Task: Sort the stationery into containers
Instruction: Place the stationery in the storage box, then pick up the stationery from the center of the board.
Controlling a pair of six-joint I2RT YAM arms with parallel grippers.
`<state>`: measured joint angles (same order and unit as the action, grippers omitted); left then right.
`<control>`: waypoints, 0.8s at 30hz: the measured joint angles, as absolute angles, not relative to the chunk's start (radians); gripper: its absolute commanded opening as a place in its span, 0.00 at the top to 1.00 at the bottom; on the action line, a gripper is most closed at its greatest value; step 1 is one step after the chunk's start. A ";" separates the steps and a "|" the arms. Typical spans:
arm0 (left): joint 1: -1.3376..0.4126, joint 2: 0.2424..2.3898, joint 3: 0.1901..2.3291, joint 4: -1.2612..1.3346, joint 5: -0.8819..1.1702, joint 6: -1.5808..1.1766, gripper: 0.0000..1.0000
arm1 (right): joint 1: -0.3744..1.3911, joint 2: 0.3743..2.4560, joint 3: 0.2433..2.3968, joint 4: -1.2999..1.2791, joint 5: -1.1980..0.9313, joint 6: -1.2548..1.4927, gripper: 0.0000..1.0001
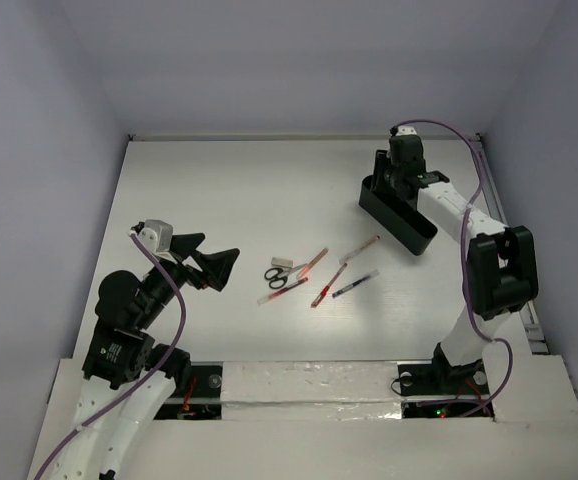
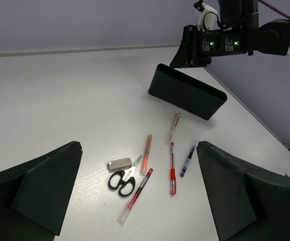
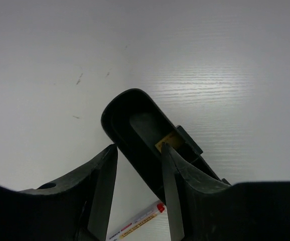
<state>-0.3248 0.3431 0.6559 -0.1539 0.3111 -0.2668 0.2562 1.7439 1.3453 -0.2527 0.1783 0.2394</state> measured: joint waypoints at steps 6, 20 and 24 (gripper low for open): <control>-0.325 0.343 0.656 -0.154 0.311 -0.267 0.01 | 0.310 1.694 1.317 -0.228 -0.014 0.181 0.54; -0.325 0.343 0.656 -0.154 0.310 -0.267 0.01 | 0.768 1.885 1.389 -0.359 -0.304 -0.112 0.44; -0.325 0.343 0.656 -0.154 0.310 -0.267 0.01 | 0.776 1.963 1.443 -0.419 -0.285 -0.140 0.44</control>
